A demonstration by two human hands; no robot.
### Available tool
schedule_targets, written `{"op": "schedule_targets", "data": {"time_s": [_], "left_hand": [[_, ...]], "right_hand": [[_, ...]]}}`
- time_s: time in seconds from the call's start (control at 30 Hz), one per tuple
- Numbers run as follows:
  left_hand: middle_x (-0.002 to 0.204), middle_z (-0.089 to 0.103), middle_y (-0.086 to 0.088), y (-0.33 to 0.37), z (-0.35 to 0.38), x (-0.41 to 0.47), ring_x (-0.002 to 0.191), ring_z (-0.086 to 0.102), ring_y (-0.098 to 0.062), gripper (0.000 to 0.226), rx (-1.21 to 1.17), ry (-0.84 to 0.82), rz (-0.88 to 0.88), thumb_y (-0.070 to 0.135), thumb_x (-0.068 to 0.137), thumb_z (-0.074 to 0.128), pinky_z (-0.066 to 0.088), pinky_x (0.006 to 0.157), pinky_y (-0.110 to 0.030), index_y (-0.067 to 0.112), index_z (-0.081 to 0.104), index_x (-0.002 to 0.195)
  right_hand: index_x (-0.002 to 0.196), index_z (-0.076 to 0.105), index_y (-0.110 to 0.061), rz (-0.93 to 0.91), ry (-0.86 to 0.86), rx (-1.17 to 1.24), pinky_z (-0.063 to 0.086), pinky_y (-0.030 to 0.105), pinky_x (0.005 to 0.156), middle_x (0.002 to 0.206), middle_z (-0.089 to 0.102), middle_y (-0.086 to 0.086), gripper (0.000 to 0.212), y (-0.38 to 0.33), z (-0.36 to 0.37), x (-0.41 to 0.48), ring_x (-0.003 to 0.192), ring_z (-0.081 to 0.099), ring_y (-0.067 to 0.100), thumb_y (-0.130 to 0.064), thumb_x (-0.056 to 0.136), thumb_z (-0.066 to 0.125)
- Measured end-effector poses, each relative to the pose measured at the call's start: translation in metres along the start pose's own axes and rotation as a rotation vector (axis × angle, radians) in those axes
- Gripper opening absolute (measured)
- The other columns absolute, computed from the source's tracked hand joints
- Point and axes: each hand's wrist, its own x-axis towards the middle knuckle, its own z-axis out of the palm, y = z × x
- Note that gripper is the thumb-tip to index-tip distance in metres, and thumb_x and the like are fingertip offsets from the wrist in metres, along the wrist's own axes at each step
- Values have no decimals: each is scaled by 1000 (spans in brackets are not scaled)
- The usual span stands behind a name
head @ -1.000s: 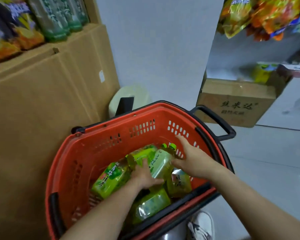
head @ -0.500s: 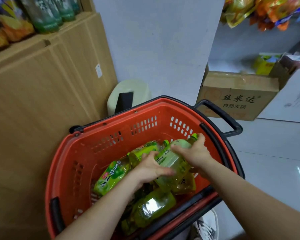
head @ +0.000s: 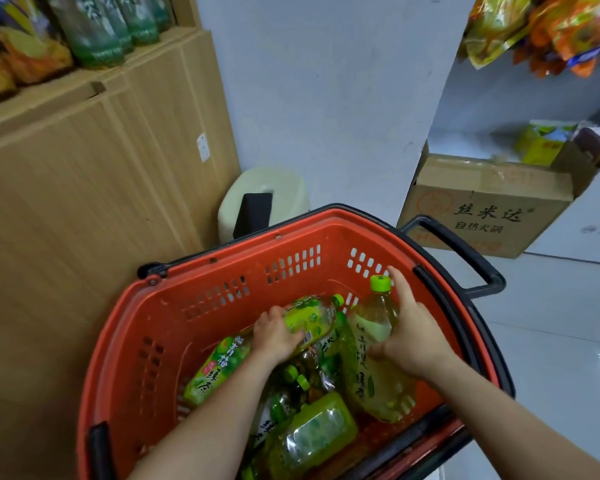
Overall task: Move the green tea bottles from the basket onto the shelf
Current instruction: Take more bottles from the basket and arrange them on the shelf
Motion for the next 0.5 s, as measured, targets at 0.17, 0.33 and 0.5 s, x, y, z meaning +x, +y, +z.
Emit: {"op": "schedule_targets", "data": {"time_s": [0.17,0.33,0.5], "left_hand": [[128,41,-8,10,-4,-2,117,41,-31,74,257,122,77,45,68,77,41,98,-42,20,41,128],[140,37,-10,21,4,6,128,29,-31,112,313,-67,-53,64,63,72,35,102,-43,13,17,147],[142,37,-9,29,7,10,128,34,-32,115,363,-119,-92,73,57,70,36,103,-47,11,25,142]], "right_hand": [[141,-1,-53,53,-24,36,52,53,90,130,51,14,136,14,2,11,109,57,33,-10,51,91],[144,22,-26,57,-35,-55,39,45,104,135,45,14,115,19,15,10,126,40,32,-16,53,91],[136,36,-21,87,-87,-116,40,39,101,131,44,11,99,16,20,7,122,45,30,-25,53,91]]}}
